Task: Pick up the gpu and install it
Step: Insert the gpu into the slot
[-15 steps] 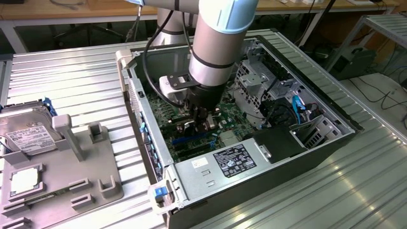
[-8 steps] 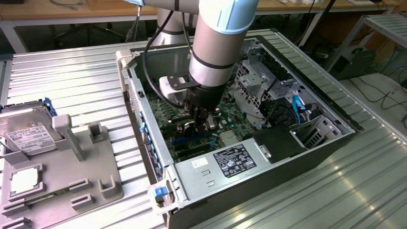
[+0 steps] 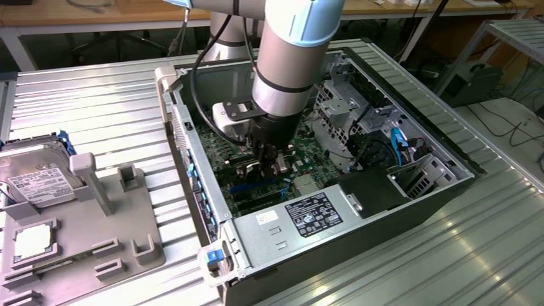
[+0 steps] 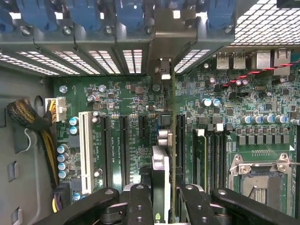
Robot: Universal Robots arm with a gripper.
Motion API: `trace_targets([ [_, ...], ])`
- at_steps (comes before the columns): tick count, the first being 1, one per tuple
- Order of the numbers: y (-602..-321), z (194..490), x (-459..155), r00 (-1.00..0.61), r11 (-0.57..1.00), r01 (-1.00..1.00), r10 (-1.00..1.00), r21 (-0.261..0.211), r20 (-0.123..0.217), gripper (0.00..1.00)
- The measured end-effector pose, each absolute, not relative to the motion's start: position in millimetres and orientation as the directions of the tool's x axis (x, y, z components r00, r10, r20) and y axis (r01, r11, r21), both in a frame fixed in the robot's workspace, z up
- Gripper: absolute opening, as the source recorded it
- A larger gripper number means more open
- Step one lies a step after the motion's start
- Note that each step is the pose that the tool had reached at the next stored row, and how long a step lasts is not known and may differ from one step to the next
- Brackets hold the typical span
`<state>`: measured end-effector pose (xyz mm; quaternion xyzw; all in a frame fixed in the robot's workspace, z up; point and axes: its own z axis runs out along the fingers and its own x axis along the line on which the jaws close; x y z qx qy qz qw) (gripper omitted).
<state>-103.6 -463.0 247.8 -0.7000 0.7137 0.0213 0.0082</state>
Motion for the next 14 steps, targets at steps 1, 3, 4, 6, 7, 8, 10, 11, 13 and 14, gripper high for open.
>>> trace_targets([
  [1, -462.8, 247.6, -103.6, -0.02, 0.019, -1.0, -0.999, 0.019, -0.041, 0.28],
  [3, -462.6, 246.8, -104.4, -0.02, 0.019, -1.0, -0.999, 0.019, -0.041, 0.28],
  [4, -462.6, 246.3, -104.7, -0.02, 0.019, -1.0, -0.999, 0.019, -0.041, 0.28],
  [6, -462.6, 245.2, -105.8, -0.02, 0.019, -1.0, -0.999, 0.019, -0.041, 0.28],
  [7, -462.6, 244.7, -106.5, -0.02, 0.019, -1.0, -0.999, 0.019, -0.041, 0.28],
  [8, -462.6, 244.1, -107.3, -0.019, 0.019, -1.0, -0.999, 0.019, -0.041, 0.28],
  [10, -462.7, 243.3, -108.6, -0.019, 0.018, -1.0, -0.999, 0.019, -0.041, 0.28],
  [11, -462.7, 243.1, -109.3, -0.02, 0.019, -1.0, -0.999, 0.02, -0.041, 0.28],
  [13, -462.6, 242.7, -109.2, -0.02, 0.019, -1.0, -0.999, 0.019, -0.041, 0.28],
  [14, -462.6, 242.7, -109.2, -0.02, 0.019, -1.0, -0.999, 0.019, -0.041, 0.28],
])
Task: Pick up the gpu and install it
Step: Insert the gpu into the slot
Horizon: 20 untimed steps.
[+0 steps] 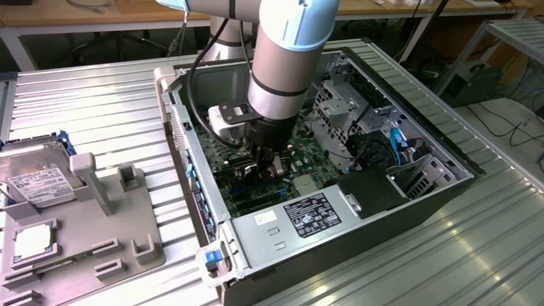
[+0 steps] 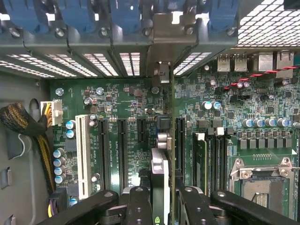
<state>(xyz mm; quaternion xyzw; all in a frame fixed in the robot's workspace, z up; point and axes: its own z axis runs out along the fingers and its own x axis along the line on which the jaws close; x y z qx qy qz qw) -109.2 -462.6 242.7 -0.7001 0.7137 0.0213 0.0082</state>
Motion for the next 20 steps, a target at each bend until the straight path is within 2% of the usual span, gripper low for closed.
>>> trace_targets([
  [20, -461.2, 242.6, -109.2, -0.02, 0.019, -1.0, -0.999, 0.019, -0.041, 0.28],
])
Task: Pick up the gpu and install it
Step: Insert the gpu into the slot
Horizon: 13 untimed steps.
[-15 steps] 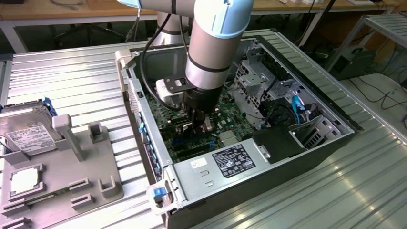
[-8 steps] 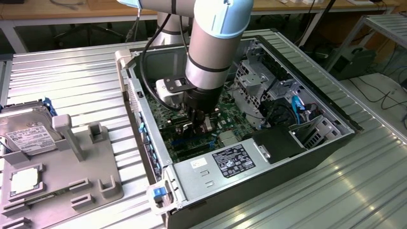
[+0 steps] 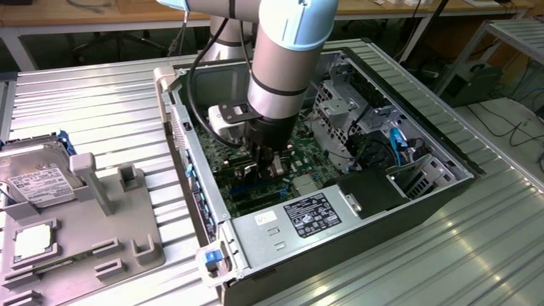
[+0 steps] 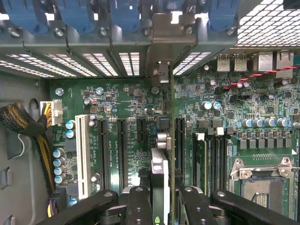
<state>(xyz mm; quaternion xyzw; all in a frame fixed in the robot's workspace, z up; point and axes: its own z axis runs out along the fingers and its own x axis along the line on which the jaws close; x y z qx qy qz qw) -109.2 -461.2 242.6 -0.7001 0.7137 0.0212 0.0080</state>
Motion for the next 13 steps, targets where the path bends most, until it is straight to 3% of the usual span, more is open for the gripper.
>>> trace_targets([
  [13, -460.7, 233.6, -109.2, -0.02, 0.019, -1.0, -0.999, 0.02, -0.04, 0.28],
])
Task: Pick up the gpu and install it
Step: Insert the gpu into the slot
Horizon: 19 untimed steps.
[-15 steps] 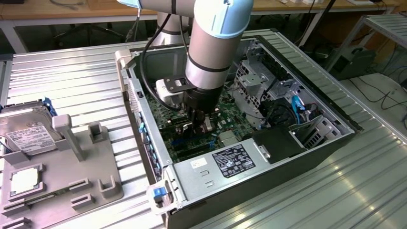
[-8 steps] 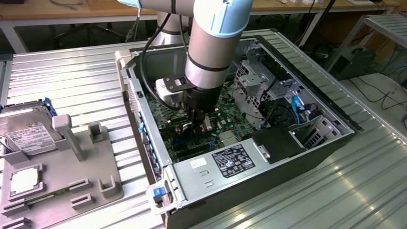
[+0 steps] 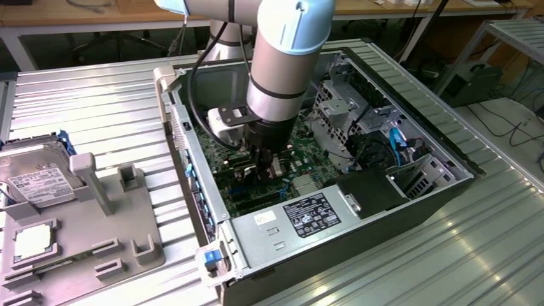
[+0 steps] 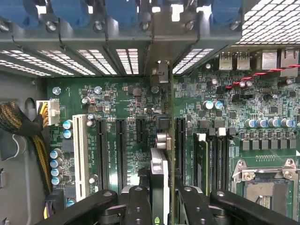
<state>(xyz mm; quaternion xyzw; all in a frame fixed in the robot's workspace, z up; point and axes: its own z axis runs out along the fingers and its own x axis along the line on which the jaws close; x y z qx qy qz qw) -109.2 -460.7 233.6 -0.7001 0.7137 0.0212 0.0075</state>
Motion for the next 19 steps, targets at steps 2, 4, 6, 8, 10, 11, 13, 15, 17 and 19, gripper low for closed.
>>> trace_targets([
  [2, -460.6, 232.9, -109.2, -0.02, 0.019, -1.0, -0.999, 0.019, -0.041, 0.28],
  [4, -460.6, 232.9, -109.2, -0.02, 0.019, -1.0, -0.999, 0.019, -0.041, 0.28],
  [6, -460.6, 232.9, -109.2, -0.02, 0.019, -1.0, -0.999, 0.019, -0.041, 0.28],
  [8, -460.6, 232.9, -109.2, -0.02, 0.019, -1.0, -0.999, 0.019, -0.041, 0.28],
  [10, -460.4, 232.8, -109.2, -0.02, 0.019, -1.0, -0.999, 0.019, -0.043, 0.28],
  [11, -460.1, 232.1, -109.1, -0.02, 0.019, -1.0, -0.999, 0.018, -0.044, 0.29],
  [13, -460.1, 235.5, -109.2, -0.02, 0.019, -1.0, -0.999, 0.019, -0.041, 0.36],
  [15, -459.9, 240.3, -109.1, -0.02, 0.019, -1.0, -0.999, 0.019, -0.041, 0.36],
  [17, -459.7, 248.7, -109.1, -0.02, 0.019, -1.0, -0.999, 0.019, -0.039, 0.36],
  [19, -459.7, 258.1, -109.1, -0.02, 0.019, -1.0, -0.999, 0.018, -0.037, 0.36],
])
